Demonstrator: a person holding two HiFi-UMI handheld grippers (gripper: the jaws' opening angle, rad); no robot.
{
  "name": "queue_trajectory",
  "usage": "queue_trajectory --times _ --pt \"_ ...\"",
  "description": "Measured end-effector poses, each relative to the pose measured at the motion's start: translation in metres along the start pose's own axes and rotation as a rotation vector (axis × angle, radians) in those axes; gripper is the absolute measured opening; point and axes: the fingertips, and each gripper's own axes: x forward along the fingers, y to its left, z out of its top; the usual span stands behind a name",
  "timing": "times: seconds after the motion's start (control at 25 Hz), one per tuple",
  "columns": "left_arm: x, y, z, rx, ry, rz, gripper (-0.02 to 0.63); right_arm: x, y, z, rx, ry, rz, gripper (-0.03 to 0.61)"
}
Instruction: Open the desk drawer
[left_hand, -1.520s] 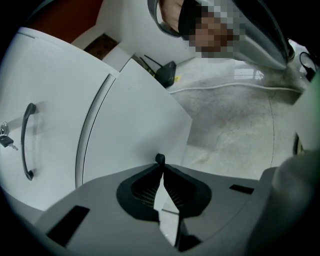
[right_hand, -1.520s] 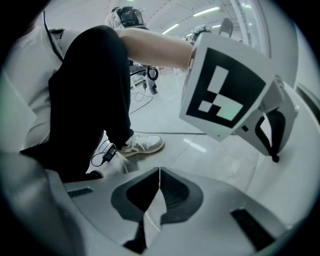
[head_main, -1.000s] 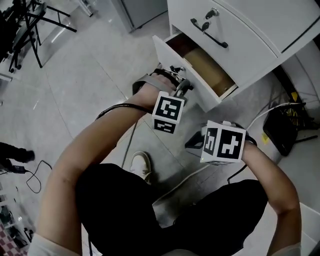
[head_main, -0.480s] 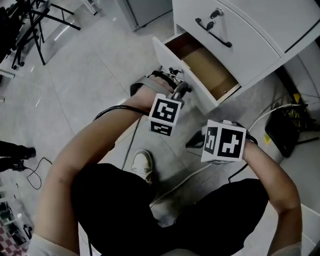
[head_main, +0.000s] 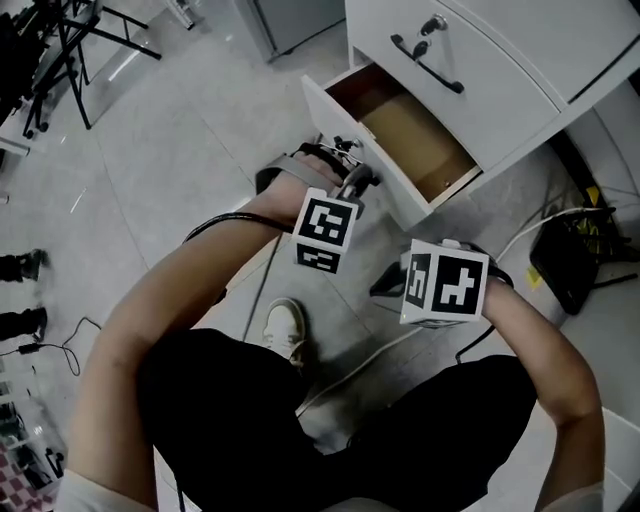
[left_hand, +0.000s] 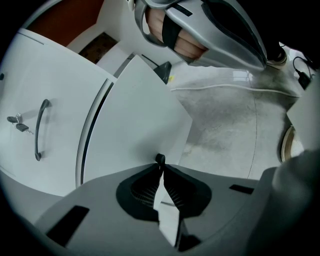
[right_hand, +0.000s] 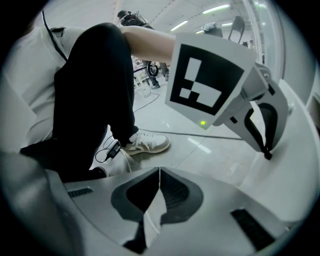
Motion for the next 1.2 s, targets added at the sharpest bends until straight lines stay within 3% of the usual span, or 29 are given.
queue_trajectory --times 0.72,1.0,1.2 --pt "-0.013 -0.011 -0.003 0.019 -0.007 -0.005 0.007 0.005 0.002 0.006 -0.022 0.015 0.018 0.015" --pt "-0.018 -0.035 -0.011 0.057 0.004 -0.058 0.005 0.005 0.003 0.014 -0.040 0.002 0.026 0.015" --pt "-0.020 -0.038 -0.021 -0.041 0.010 -0.074 0.005 0.005 0.004 0.018 -0.052 -0.012 0.033 0.015"
